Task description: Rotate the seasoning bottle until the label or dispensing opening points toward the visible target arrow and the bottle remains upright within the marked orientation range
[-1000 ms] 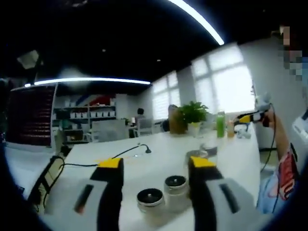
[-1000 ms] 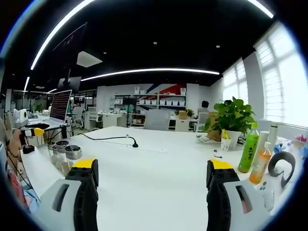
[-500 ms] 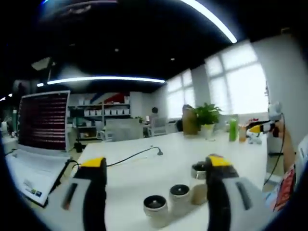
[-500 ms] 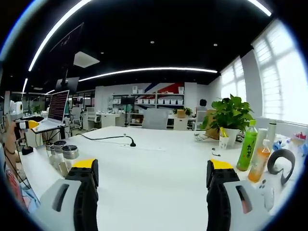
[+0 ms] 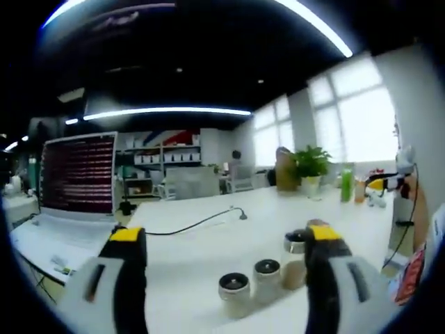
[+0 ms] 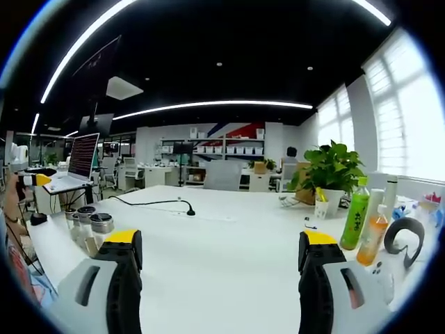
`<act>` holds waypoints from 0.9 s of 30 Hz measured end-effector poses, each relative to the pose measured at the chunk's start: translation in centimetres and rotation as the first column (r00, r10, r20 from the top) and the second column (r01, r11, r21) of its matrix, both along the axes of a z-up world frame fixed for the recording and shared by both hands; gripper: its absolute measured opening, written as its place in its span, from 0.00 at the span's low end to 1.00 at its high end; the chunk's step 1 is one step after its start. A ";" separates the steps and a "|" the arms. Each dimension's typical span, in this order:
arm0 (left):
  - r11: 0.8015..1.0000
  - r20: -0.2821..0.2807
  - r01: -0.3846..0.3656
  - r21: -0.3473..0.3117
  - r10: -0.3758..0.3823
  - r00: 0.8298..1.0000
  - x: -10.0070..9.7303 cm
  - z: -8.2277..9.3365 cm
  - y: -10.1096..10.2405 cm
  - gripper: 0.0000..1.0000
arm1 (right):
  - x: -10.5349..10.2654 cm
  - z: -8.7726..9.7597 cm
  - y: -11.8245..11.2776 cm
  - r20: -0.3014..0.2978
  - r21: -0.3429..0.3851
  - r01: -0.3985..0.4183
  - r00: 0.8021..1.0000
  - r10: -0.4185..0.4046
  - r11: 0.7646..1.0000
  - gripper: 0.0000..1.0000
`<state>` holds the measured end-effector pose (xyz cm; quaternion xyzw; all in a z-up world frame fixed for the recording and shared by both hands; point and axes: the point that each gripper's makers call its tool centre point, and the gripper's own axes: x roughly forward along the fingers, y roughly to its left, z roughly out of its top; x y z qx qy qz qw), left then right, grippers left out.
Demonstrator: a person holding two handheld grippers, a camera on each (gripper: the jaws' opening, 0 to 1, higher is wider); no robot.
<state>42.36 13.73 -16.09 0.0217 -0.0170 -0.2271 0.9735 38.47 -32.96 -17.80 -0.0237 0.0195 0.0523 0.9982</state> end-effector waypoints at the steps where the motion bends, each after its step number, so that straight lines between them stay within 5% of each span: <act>1: 1.000 -0.002 0.000 0.001 0.000 1.000 0.0 0.0 0.0 1.00 | -0.1 0.1 0.0 0.004 -0.001 0.002 1.000 -0.002 1.000 0.97; 27: 0.999 0.020 -0.022 0.027 0.021 1.000 -0.9 0.3 -0.2 1.00 | -1.3 1.4 -0.2 0.056 0.004 0.008 0.998 -0.008 1.000 0.98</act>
